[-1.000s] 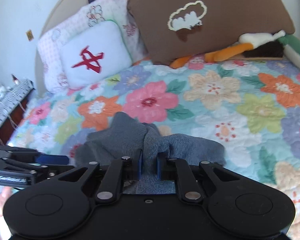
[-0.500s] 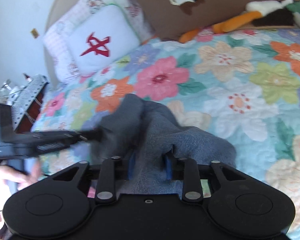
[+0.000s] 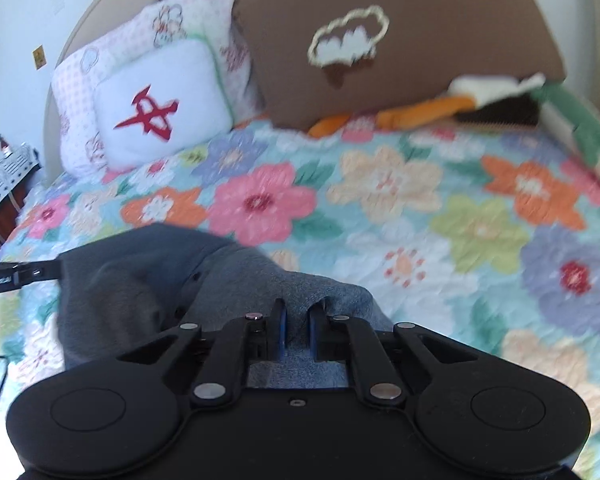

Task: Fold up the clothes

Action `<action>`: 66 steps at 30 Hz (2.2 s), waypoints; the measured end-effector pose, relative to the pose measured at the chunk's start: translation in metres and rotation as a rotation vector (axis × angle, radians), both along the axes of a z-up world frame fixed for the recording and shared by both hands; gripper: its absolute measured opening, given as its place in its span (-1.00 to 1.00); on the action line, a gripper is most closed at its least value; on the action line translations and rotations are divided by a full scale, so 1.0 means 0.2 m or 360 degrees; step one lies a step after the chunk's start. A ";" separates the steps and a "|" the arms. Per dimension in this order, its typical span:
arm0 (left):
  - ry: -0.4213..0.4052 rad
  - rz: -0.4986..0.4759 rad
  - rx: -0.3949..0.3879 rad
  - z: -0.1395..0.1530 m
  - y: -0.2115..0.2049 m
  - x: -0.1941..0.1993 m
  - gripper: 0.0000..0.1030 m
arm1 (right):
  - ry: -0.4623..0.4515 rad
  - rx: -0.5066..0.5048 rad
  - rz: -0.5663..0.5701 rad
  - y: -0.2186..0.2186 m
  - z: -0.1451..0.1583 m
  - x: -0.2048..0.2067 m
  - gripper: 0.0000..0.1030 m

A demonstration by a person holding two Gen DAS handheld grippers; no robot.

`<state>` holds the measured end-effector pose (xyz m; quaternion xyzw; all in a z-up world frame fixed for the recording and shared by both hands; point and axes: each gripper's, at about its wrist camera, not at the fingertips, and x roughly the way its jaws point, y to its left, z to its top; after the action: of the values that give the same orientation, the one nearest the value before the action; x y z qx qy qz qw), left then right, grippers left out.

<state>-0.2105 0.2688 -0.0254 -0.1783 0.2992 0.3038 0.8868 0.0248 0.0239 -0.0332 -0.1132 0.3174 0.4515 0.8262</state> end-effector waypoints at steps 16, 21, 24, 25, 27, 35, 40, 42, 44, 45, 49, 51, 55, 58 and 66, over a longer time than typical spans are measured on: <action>0.0242 0.0000 0.0017 -0.16 0.03 0.02 -0.97 | -0.0135 -0.0332 -0.0221 -0.02 -0.10 0.06 -0.07; 0.0223 -0.0107 0.0097 -0.04 -0.08 -0.01 -0.85 | -0.0023 -0.0343 0.0130 -0.01 -0.09 -0.13 0.07; 0.0245 -0.0177 0.0081 -0.02 -0.15 -0.03 -0.67 | 0.0026 -0.0377 0.0277 0.03 -0.13 -0.21 0.07; 0.0237 -0.0205 0.0057 -0.02 -0.17 -0.03 -0.58 | 0.0016 -0.0393 0.0309 0.05 -0.15 -0.24 0.08; 0.0222 -0.0267 0.0005 -0.04 -0.22 -0.03 -0.35 | -0.0015 -0.0417 0.0367 0.07 -0.16 -0.28 0.12; 0.0282 -0.0456 -0.0122 -0.21 -0.31 0.03 -0.03 | -0.0238 -0.0585 0.0441 0.15 -0.35 -0.38 0.33; 0.0368 -0.0575 -0.0096 -0.31 -0.35 0.11 0.19 | -0.0234 -0.0608 0.0422 0.16 -0.44 -0.31 -0.59; 0.0389 -0.0587 -0.0092 -0.35 -0.35 0.13 0.27 | -0.0179 -0.0521 0.0371 0.15 -0.39 -0.27 -0.84; 0.0402 -0.0598 -0.0104 -0.37 -0.34 0.15 0.33 | -0.0118 -0.0401 0.0320 0.13 -0.31 -0.23 -0.84; 0.0401 -0.0608 -0.0127 -0.37 -0.33 0.15 0.33 | -0.0088 -0.0346 0.0301 0.11 -0.28 -0.21 -0.85; 0.0311 -0.0526 -0.0279 -0.37 -0.27 0.15 0.28 | -0.0017 -0.0228 0.0275 0.07 -0.19 -0.19 -0.86; 0.0279 -0.0495 -0.0314 -0.37 -0.25 0.14 0.09 | -0.0031 -0.0210 0.0283 0.06 -0.16 -0.20 -0.87; 0.0276 -0.0433 -0.0353 -0.38 -0.22 0.16 -0.87 | -0.0028 -0.0156 0.0301 0.05 -0.14 -0.19 -0.87; 0.0207 -0.0399 -0.0296 -0.33 -0.23 0.16 -0.89 | -0.0036 -0.0127 0.0287 0.04 -0.11 -0.18 -0.87; 0.0025 -0.0359 -0.0263 -0.08 -0.26 0.08 -0.89 | 0.0094 0.0090 0.0229 -0.10 0.05 -0.10 -0.87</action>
<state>-0.1939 0.2175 -0.0406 -0.2137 0.3483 0.1779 0.8952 0.0042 0.0043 -0.0223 -0.0991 0.3199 0.5216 0.7847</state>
